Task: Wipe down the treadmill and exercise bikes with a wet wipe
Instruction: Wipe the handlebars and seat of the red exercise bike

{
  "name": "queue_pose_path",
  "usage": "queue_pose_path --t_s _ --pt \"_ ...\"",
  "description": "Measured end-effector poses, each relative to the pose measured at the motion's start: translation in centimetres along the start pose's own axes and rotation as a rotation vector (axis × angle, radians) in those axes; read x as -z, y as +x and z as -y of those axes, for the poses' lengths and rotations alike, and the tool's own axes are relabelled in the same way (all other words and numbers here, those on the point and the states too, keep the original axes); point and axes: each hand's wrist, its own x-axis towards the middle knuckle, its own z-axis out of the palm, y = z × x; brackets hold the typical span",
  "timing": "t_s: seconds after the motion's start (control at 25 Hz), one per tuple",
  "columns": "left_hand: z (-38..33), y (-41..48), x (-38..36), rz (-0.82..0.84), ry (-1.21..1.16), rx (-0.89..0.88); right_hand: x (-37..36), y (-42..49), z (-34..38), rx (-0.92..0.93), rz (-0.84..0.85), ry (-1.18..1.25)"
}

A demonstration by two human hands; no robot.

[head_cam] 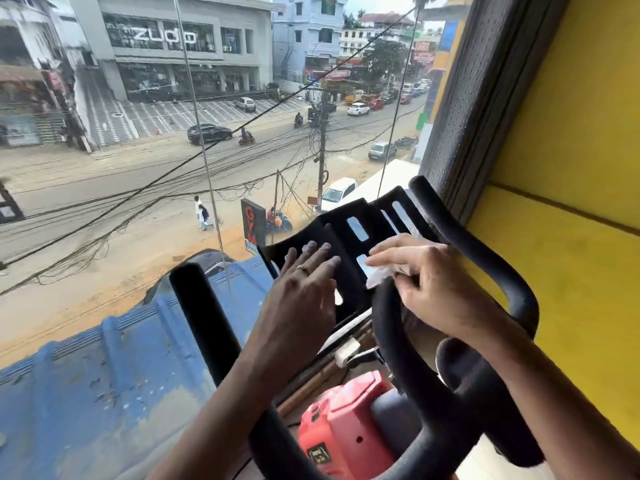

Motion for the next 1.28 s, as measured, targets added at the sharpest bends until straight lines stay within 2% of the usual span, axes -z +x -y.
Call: queue_pose_path --t_s 0.16,0.28,0.4,0.48,0.6,0.64,0.76,0.92,1.08,1.2,1.28 --pt "-2.9 1.7 -0.7 0.073 -0.218 -0.050 -2.0 -2.9 -2.5 0.041 0.155 -0.211" --pt "-4.4 2.5 -1.2 0.129 -0.243 -0.058 -1.8 -2.3 -5.5 0.038 0.036 -0.227" --pt "-5.2 2.8 -2.0 0.188 -0.243 0.018 -0.9 -1.9 -6.7 -0.226 -0.160 -0.187" --pt "-5.7 2.5 -2.4 0.207 -0.252 0.053 -1.9 -1.9 -6.1 -0.247 -0.134 -0.191" --pt "-6.2 2.3 -2.9 0.176 -0.210 0.032 -2.3 -2.2 -5.9 0.001 0.012 -0.198" --pt "-6.3 2.5 -3.1 0.164 -0.195 0.036 -1.6 -2.3 -6.8 0.005 0.013 -0.225" --pt "-7.8 3.2 -4.3 0.184 -0.111 0.036 0.9 -4.2 -9.6 -0.176 -0.074 -0.260" --pt "-10.0 3.5 -6.8 0.195 0.054 -0.128 1.8 -8.8 -10.5 -0.354 -0.076 -0.140" --pt "-10.0 3.4 -8.0 0.191 0.136 -0.125 4.6 -10.4 -10.0 -0.379 -0.057 -0.047" --pt "-9.9 3.1 -8.0 0.189 0.169 -0.155 5.0 -6.9 -9.0 -0.277 -0.217 -0.057" --pt "-9.8 3.0 -7.9 0.183 0.200 -0.168 3.5 -5.7 -8.7 -0.194 -0.124 -0.052"
